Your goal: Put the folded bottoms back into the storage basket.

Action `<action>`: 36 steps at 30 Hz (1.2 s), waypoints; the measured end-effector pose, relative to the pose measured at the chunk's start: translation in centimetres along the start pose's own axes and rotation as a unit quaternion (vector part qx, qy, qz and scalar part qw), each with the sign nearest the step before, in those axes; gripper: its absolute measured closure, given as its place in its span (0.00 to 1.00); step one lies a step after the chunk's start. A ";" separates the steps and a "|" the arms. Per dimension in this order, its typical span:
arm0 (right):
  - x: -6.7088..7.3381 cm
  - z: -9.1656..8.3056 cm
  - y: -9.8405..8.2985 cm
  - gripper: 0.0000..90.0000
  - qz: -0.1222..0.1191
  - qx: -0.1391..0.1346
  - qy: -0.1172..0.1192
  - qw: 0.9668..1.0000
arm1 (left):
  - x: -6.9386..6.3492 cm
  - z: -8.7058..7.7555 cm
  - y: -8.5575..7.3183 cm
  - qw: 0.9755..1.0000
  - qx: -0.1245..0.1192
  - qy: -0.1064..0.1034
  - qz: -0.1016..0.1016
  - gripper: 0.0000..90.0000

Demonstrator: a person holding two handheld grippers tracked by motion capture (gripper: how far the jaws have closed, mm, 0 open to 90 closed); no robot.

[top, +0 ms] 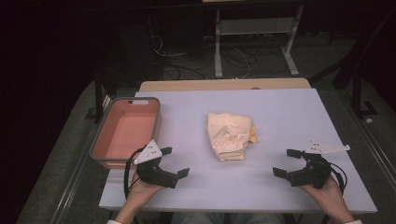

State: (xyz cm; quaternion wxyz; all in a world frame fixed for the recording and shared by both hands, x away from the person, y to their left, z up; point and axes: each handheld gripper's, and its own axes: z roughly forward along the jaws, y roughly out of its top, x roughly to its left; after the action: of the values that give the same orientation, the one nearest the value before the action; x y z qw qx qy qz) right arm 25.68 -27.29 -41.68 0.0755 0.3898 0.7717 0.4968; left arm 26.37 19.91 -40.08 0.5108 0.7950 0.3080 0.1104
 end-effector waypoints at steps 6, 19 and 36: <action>0.1 -0.1 0.1 0.00 -0.003 0.002 0.000 1.000 | 0.0 0.0 0.1 1.000 0.004 -0.002 0.001 0.00; 0.2 -0.1 0.5 0.00 0.002 0.011 0.001 1.000 | -0.2 0.0 1.0 1.000 0.007 -0.008 0.003 0.00; 0.5 0.0 2.3 0.00 -0.005 0.035 0.010 0.999 | -0.3 0.8 3.9 0.999 0.022 -0.023 0.009 0.00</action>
State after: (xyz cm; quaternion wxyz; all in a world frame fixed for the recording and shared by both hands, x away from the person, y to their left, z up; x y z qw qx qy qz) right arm 26.55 -26.46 -39.67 0.0564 0.3835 0.7913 0.4729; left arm 28.01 17.99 -37.02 0.4988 0.8113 0.2912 0.0902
